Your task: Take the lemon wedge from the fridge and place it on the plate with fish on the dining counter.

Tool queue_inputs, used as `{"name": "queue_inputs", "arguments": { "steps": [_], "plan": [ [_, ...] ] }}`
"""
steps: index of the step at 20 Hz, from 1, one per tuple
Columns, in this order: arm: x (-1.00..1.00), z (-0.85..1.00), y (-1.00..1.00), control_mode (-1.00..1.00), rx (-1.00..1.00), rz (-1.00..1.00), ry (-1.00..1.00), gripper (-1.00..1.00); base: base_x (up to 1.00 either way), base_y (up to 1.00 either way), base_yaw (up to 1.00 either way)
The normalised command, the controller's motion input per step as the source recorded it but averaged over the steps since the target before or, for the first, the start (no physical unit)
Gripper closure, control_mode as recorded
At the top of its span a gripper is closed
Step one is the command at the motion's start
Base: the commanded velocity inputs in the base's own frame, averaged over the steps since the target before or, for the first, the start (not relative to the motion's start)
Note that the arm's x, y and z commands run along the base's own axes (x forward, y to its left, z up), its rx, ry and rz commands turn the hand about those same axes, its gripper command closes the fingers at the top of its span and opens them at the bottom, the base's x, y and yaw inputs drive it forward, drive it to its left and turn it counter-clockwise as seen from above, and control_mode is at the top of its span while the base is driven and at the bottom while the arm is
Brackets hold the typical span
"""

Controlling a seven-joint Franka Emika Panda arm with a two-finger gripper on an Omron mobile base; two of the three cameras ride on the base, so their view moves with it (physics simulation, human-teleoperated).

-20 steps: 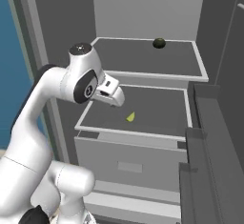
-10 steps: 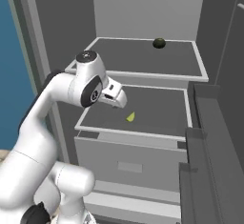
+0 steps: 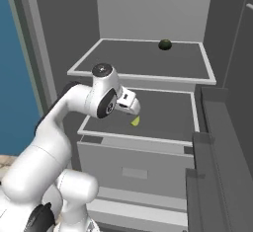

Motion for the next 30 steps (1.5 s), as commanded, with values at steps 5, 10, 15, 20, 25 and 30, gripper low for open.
{"name": "queue_inputs", "arguments": {
  "steps": [5,10,15,20,25,30],
  "plan": [
    [0.28,-0.17,-0.22,-1.00,0.00,0.00,0.00,-1.00,0.00,0.00,0.00],
    [0.38,-0.20,0.00,-1.00,0.00,0.00,0.00,-1.00,0.00,0.00,0.00],
    [0.20,-0.38,0.00,-1.00,-0.01,0.00,0.00,-1.00,0.00,0.00,0.00],
    [0.26,-0.39,0.00,-1.00,-0.01,0.00,0.00,-1.00,0.00,0.00,0.00],
    [0.42,-0.28,0.00,-1.00,0.00,0.00,0.00,-1.00,0.00,0.00,0.00],
    [0.62,-0.23,0.00,-1.00,0.00,0.00,0.00,-1.00,0.00,0.00,0.00]
  ]
}}
